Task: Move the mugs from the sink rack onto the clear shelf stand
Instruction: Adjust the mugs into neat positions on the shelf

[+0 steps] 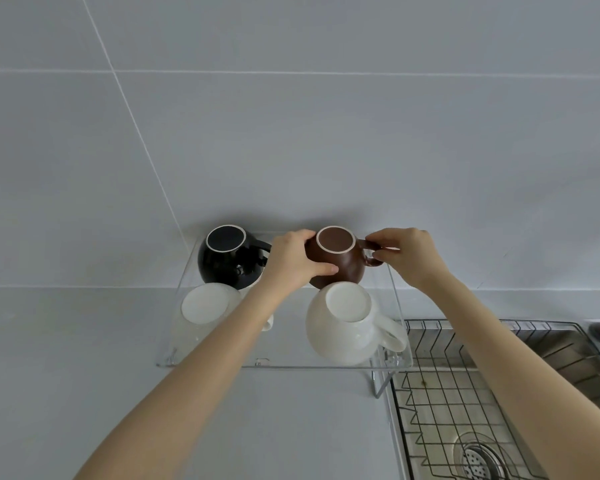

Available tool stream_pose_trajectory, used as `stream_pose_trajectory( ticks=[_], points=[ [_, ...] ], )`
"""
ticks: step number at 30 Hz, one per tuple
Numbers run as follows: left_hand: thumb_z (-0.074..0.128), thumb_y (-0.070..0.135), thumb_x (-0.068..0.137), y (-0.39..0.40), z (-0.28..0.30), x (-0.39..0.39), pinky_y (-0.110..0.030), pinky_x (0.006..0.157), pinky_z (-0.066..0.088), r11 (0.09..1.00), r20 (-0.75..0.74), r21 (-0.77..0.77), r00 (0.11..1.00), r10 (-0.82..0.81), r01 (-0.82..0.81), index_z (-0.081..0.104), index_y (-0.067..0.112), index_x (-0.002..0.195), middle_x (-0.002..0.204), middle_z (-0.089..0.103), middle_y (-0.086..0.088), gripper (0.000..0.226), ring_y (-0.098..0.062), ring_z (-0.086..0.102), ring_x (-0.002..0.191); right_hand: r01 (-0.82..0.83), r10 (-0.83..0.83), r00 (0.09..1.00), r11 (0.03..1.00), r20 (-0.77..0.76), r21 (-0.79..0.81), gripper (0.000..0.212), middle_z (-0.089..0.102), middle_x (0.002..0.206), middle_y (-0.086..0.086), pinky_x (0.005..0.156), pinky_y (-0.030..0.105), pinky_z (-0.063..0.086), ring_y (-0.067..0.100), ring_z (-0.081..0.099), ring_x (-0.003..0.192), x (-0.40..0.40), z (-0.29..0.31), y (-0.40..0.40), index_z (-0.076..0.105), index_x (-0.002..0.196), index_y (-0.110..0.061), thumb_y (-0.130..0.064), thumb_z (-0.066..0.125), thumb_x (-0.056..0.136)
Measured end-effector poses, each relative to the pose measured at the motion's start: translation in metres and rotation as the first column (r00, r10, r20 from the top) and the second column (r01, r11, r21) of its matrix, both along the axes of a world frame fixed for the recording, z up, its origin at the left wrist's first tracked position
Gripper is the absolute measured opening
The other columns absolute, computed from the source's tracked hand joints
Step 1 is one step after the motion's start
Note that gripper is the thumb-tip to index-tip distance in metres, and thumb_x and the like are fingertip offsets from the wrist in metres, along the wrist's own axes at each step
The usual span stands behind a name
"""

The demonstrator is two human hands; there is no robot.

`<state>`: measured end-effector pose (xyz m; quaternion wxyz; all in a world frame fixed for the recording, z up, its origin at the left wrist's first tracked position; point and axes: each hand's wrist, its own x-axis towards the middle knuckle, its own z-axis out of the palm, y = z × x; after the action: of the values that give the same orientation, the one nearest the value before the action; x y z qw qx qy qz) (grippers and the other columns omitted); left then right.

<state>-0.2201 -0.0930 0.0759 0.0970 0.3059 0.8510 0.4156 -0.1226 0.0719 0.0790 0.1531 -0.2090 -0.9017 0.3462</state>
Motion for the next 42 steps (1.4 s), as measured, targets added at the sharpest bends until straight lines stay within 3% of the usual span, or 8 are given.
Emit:
stream_pose_trajectory(
  ticks=[3, 14, 19, 22, 25, 30, 36, 42],
  points=[
    [0.085, 0.020, 0.057, 0.000, -0.002, 0.002, -0.037, 0.093, 0.049, 1.000, 0.005, 0.021, 1.000, 0.022, -0.022, 0.066, 0.010, 0.109, 0.107, 0.073, -0.010, 0.056, -0.024, 0.065, 0.102, -0.011, 0.011, 1.000, 1.000, 0.003, 0.005, 0.026, 0.074, 0.094, 0.013, 0.066, -0.003, 0.038, 0.022, 0.066, 0.082, -0.001, -0.001, 0.003, 0.069, 0.096, -0.005, 0.007, 0.057, 0.076],
    [0.084, 0.021, 0.059, -0.001, -0.003, 0.002, -0.031, 0.095, 0.047, 1.000, 0.037, 0.019, 0.999, 0.013, -0.013, 0.064, 0.012, 0.113, 0.112, 0.071, -0.009, 0.059, -0.022, 0.064, 0.107, 0.002, -0.002, 1.000, 1.000, -0.003, 0.012, 0.029, 0.073, 0.098, 0.012, 0.065, -0.004, 0.040, 0.006, 0.065, 0.074, -0.002, -0.008, 0.001, 0.066, 0.101, -0.006, 0.007, 0.052, 0.079],
    [0.076, 0.032, 0.071, -0.008, 0.009, 0.012, -0.028, 0.100, 0.036, 1.000, 0.019, -0.002, 1.000, 0.023, -0.023, 0.048, 0.012, 0.131, 0.132, 0.057, -0.009, 0.069, -0.024, 0.049, 0.125, 0.033, -0.033, 0.999, 0.999, -0.042, 0.004, 0.038, 0.063, 0.116, 0.012, 0.098, 0.026, 0.045, 0.022, 0.058, 0.110, 0.014, 0.008, -0.018, 0.053, 0.123, -0.009, -0.009, 0.056, 0.085],
    [0.078, 0.031, 0.069, -0.023, 0.012, 0.025, -0.025, 0.096, 0.047, 0.992, 0.032, 0.126, 0.999, -0.020, 0.016, 0.060, 0.016, 0.119, 0.116, 0.066, -0.003, 0.055, -0.013, 0.060, 0.109, 0.021, -0.031, 0.994, 0.995, -0.108, -0.099, 0.019, 0.069, 0.095, 0.002, 0.078, 0.007, 0.047, 0.003, 0.064, 0.086, 0.048, 0.013, -0.035, 0.065, 0.103, -0.016, -0.014, 0.057, 0.086],
    [0.083, 0.036, 0.061, -0.038, 0.011, 0.036, -0.006, 0.079, 0.048, 0.994, 0.178, 0.068, 0.979, -0.097, 0.086, 0.066, 0.018, 0.110, 0.100, 0.070, 0.005, 0.055, -0.005, 0.064, 0.094, 0.039, -0.043, 0.999, 0.987, -0.022, -0.155, 0.015, 0.074, 0.077, 0.002, 0.075, 0.023, 0.056, 0.007, 0.068, 0.071, 0.079, 0.006, -0.050, 0.070, 0.079, -0.018, -0.015, 0.057, 0.085],
    [0.080, 0.052, 0.036, -0.044, 0.003, 0.044, -0.032, 0.104, 0.044, 0.975, 0.305, -0.037, 0.931, -0.199, 0.220, 0.059, 0.023, 0.122, 0.123, 0.064, 0.007, 0.093, -0.006, 0.057, 0.115, 0.036, -0.037, 0.999, 0.974, -0.004, -0.224, 0.008, 0.072, 0.076, -0.007, 0.071, 0.005, 0.050, -0.001, 0.067, 0.074, 0.103, -0.003, -0.067, 0.072, 0.085, -0.015, -0.015, 0.068, 0.078],
    [0.079, 0.051, 0.037, -0.049, 0.000, 0.050, -0.045, 0.097, 0.050, 0.970, 0.266, -0.036, 0.938, -0.222, 0.240, 0.066, 0.029, 0.087, 0.104, 0.072, -0.007, 0.056, -0.024, 0.064, 0.104, 0.038, -0.042, 0.999, 0.982, -0.017, -0.187, 0.024, 0.070, 0.081, -0.004, 0.074, -0.001, 0.047, -0.016, 0.062, 0.069, 0.101, -0.011, -0.067, 0.071, 0.096, -0.009, -0.002, 0.070, 0.073],
    [0.077, 0.052, 0.041, -0.056, -0.008, 0.055, -0.045, 0.089, 0.052, 0.979, 0.198, -0.030, 0.961, -0.191, 0.201, 0.067, 0.024, 0.098, 0.096, 0.073, -0.005, 0.065, -0.023, 0.065, 0.096, 0.017, -0.023, 0.999, 0.981, -0.033, -0.193, 0.026, 0.069, 0.084, -0.003, 0.069, -0.006, 0.043, -0.023, 0.058, 0.067, 0.091, -0.010, -0.061, 0.070, 0.098, -0.007, 0.001, 0.069, 0.073]
  ],
)
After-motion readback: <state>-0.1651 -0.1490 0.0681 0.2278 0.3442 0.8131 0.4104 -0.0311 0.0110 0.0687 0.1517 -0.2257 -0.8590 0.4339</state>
